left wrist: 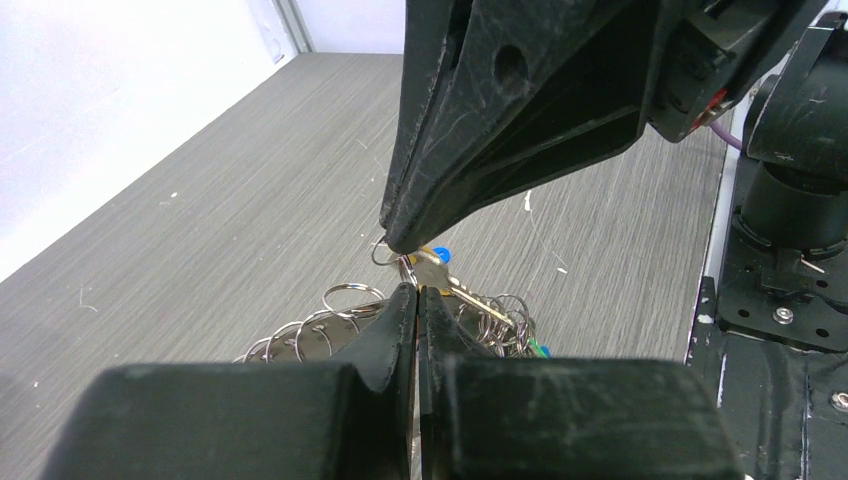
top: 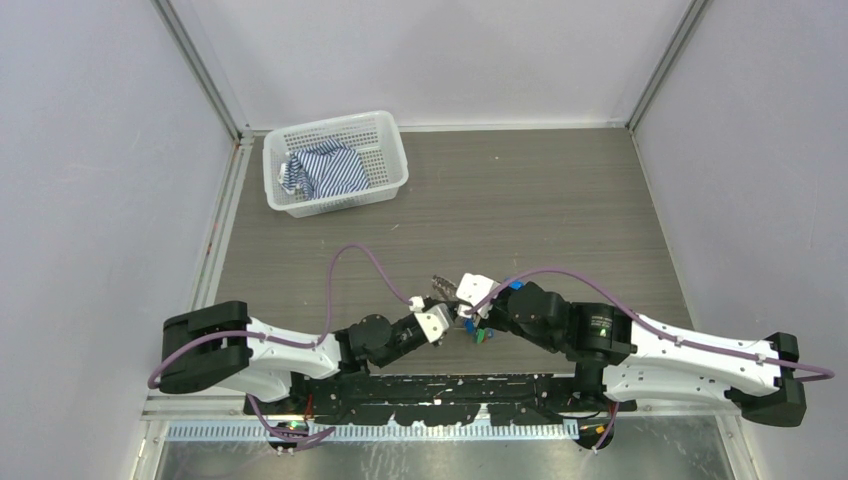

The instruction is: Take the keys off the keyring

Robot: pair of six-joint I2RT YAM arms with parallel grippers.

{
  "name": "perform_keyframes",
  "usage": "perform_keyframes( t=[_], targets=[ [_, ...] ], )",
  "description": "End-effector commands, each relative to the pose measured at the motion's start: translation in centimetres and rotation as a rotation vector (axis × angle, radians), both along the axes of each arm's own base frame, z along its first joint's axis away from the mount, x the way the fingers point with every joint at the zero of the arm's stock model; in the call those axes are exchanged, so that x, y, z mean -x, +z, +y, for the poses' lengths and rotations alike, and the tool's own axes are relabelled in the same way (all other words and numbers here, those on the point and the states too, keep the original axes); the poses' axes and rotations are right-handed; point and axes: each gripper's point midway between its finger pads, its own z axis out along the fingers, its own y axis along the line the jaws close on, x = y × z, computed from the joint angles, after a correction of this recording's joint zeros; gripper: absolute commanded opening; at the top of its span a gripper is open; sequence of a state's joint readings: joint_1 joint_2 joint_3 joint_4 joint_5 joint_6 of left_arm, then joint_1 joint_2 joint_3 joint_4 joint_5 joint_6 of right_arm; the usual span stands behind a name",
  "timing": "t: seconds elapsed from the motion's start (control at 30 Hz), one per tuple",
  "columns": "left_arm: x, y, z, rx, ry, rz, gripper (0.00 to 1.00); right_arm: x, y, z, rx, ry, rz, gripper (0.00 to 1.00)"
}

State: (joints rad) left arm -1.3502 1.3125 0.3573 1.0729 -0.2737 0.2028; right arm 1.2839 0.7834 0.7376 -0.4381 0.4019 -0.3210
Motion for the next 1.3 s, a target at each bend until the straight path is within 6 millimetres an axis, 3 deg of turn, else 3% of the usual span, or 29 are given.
perform_keyframes(
  t=[0.0,0.33,0.63,0.8,1.0,1.27],
  targets=[
    [0.1,5.1,-0.5,0.163,0.007,-0.05,0.0,-0.8,2.4,0.0,-0.184,-0.086,-0.025,0.01],
    [0.2,5.4,-0.3,0.153,0.01,-0.057,0.01,-0.8,5.4,0.5,-0.315,-0.039,-0.109,0.01],
    [0.3,7.2,1.7,0.138,0.021,-0.078,0.21,0.3,7.4,0.7,-0.378,0.05,-0.134,0.01],
    [1.3,7.1,2.1,0.031,-0.038,-0.077,0.3,0.9,8.0,0.6,-0.379,0.091,-0.143,0.01],
    [1.0,7.2,3.3,-0.033,-0.085,-0.036,0.41,1.7,8.7,0.2,-0.403,0.128,-0.137,0.01],
    [2.0,7.6,2.6,0.003,-0.262,0.032,0.64,2.8,9.8,-0.6,-0.44,0.163,-0.11,0.01]
  ],
)
